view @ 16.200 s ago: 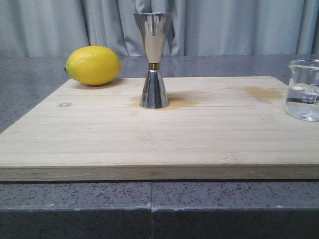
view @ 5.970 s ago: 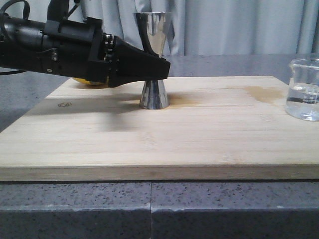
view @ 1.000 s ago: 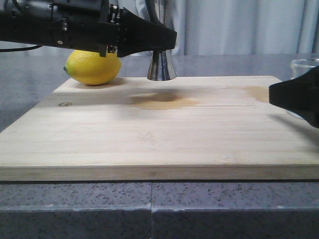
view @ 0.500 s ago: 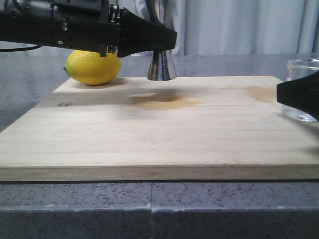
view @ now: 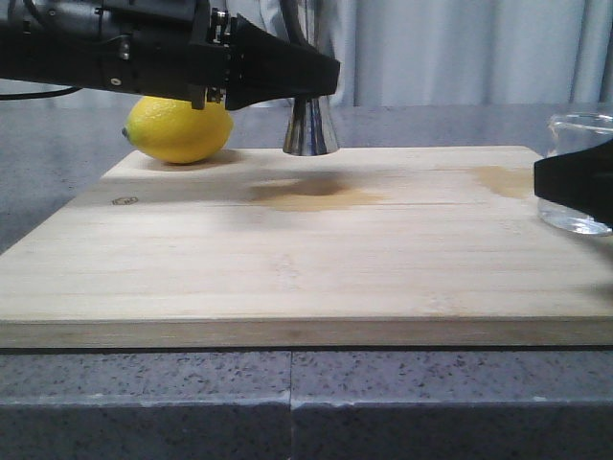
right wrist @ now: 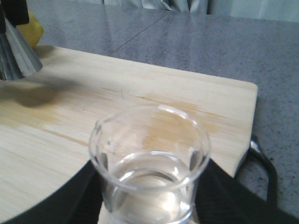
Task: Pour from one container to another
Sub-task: 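Lift the beaker with the right gripper above the jigger, then tilt the beaker with the right gripper, pouring liquid into the jigger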
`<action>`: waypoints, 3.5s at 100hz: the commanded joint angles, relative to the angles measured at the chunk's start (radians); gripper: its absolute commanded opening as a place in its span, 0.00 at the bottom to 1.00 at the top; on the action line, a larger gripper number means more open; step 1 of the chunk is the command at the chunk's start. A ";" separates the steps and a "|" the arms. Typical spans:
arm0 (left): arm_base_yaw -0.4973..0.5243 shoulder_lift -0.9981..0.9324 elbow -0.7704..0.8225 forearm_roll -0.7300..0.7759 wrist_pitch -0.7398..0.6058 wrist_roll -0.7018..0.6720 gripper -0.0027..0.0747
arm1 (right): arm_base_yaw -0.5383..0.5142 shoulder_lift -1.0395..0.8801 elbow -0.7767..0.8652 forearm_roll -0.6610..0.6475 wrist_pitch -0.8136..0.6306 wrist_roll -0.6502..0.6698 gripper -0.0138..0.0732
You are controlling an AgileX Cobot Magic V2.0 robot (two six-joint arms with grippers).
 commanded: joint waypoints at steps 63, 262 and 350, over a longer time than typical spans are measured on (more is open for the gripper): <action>-0.010 -0.045 -0.028 -0.085 0.107 -0.007 0.03 | -0.006 -0.008 -0.112 0.023 -0.012 -0.003 0.48; -0.010 -0.045 -0.028 -0.085 0.106 -0.007 0.03 | 0.216 0.170 -0.942 -0.663 0.705 0.114 0.48; -0.010 -0.045 -0.028 -0.085 0.106 -0.007 0.03 | 0.231 0.126 -0.897 -0.856 0.669 0.184 0.48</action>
